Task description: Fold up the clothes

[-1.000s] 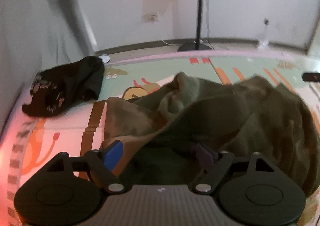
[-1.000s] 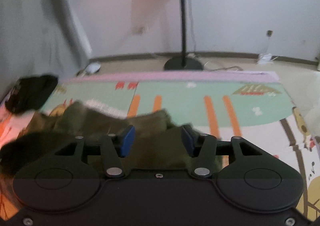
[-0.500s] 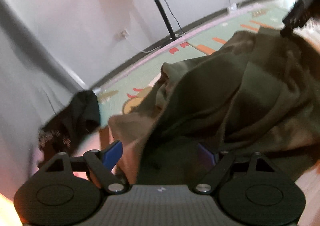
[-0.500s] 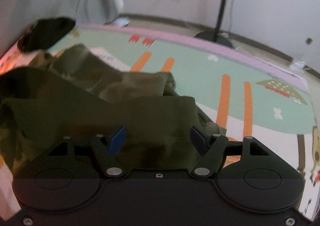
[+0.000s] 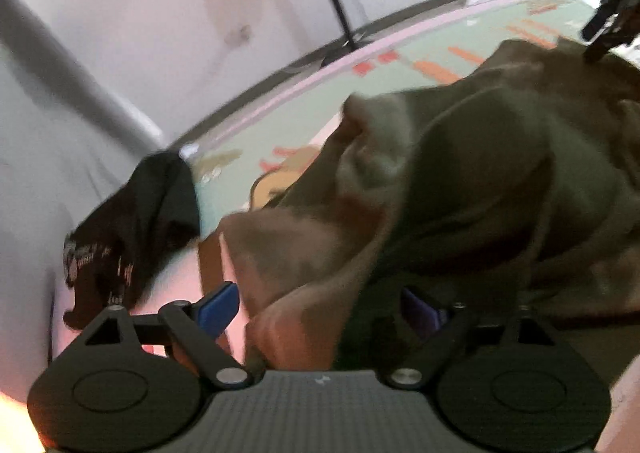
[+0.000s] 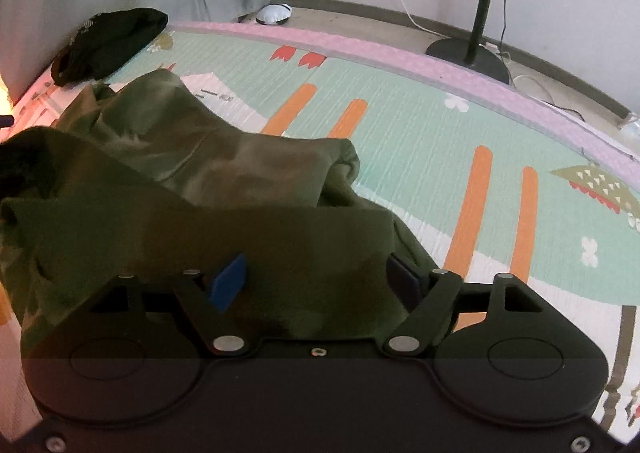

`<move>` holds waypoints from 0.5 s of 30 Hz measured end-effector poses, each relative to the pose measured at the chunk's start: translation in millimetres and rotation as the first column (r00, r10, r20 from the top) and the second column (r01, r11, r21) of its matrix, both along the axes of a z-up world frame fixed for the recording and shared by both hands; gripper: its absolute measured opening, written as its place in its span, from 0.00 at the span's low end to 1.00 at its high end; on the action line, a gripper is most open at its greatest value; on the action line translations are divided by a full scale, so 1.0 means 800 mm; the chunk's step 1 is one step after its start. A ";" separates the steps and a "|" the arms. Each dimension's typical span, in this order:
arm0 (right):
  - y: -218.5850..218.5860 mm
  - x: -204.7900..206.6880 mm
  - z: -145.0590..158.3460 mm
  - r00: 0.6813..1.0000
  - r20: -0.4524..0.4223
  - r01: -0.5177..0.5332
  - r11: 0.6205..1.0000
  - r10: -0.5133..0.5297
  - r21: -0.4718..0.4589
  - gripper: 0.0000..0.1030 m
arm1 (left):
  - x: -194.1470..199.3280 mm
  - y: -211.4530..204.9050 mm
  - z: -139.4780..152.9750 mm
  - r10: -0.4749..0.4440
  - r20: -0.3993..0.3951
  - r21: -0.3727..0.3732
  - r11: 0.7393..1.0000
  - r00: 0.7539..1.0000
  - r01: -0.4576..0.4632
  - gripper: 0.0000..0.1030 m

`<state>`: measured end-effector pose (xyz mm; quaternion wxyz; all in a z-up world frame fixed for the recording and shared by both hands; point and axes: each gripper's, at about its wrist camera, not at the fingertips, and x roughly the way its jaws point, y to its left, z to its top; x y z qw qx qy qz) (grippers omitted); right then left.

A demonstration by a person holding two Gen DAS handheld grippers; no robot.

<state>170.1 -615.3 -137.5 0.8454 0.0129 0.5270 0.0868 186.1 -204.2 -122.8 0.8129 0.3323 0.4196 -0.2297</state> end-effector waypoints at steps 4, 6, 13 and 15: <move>-0.005 0.009 -0.006 1.000 -0.002 0.014 0.999 -0.014 0.050 0.40 | 0.026 0.018 -0.011 0.099 -0.080 0.000 0.995 0.992 -0.100 0.23; -0.008 0.014 -0.009 1.000 -0.003 0.021 0.997 -0.021 0.075 0.11 | 0.039 0.030 -0.012 0.161 -0.121 -0.034 0.986 0.980 -0.166 0.15; -0.023 0.016 -0.006 0.996 0.008 0.091 0.994 -0.092 0.051 0.47 | 0.052 0.032 0.004 0.188 -0.119 -0.066 0.978 0.975 -0.196 0.08; -0.031 0.016 -0.004 0.995 0.012 0.100 0.993 -0.101 0.059 0.48 | 0.058 0.031 0.008 0.205 -0.125 -0.083 0.973 0.971 -0.216 0.08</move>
